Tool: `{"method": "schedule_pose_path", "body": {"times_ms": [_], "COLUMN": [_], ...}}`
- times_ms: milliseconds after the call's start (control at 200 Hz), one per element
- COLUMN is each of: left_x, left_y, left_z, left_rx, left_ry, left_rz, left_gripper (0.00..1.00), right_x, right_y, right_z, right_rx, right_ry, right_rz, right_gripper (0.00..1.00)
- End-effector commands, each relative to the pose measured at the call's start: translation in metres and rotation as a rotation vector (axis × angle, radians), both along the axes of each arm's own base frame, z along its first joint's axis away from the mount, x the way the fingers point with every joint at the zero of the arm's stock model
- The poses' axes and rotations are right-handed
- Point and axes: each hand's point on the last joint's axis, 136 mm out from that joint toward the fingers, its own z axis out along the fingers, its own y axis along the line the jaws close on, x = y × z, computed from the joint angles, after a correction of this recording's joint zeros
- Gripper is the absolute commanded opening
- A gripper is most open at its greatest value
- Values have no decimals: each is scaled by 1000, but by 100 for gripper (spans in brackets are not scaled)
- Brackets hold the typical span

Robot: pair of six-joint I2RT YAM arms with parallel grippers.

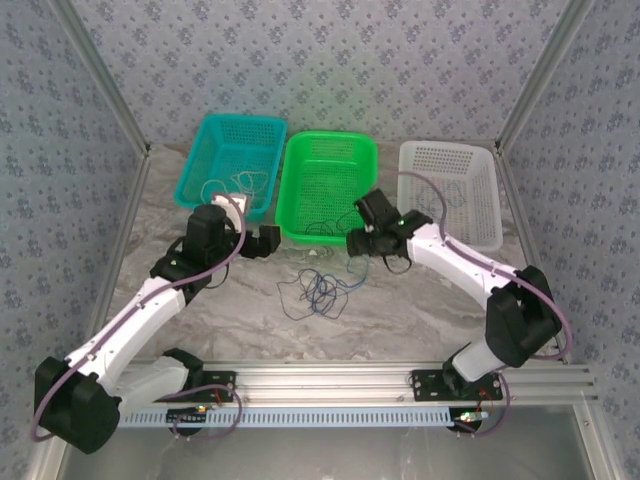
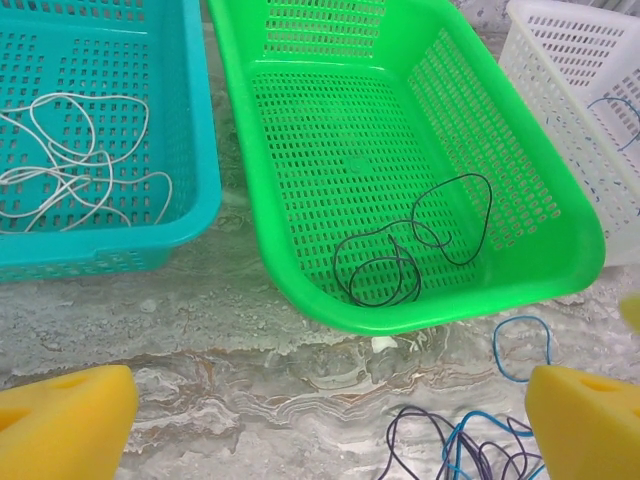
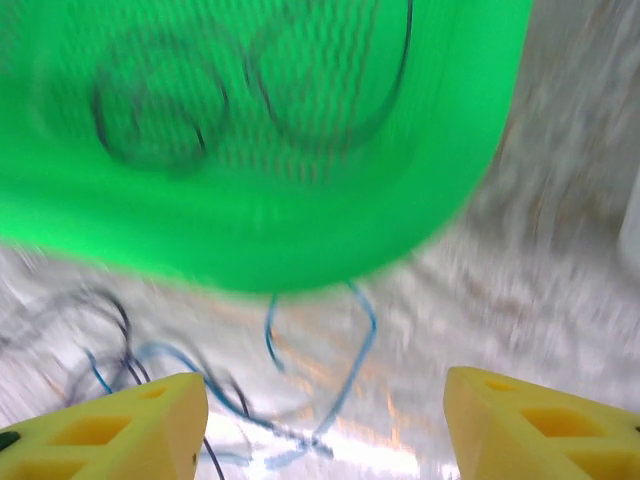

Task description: Untangle the cables

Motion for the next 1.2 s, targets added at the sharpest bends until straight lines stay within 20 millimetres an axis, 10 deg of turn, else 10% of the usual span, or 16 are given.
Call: {"method": "schedule_pose_path", "body": {"times_ms": [0,780,1199], "left_x": [2,-2,-2], "left_y": [-4,-20,-19], "left_z": [7,9,11], "left_rx": [-24,-32,-25], "left_ry": [-8,7,4], "left_rz": [0,-22,-18], "left_gripper": [99,99,99], "right_x": [-29,-46,-42], "right_y": [-8,17,12], "right_z": [-21,-76,-62], "right_rx": [24,95,68], "right_ry": [74,184,125], "right_rz": [-51,-77,-82], "right_gripper": [64,46,6]}}
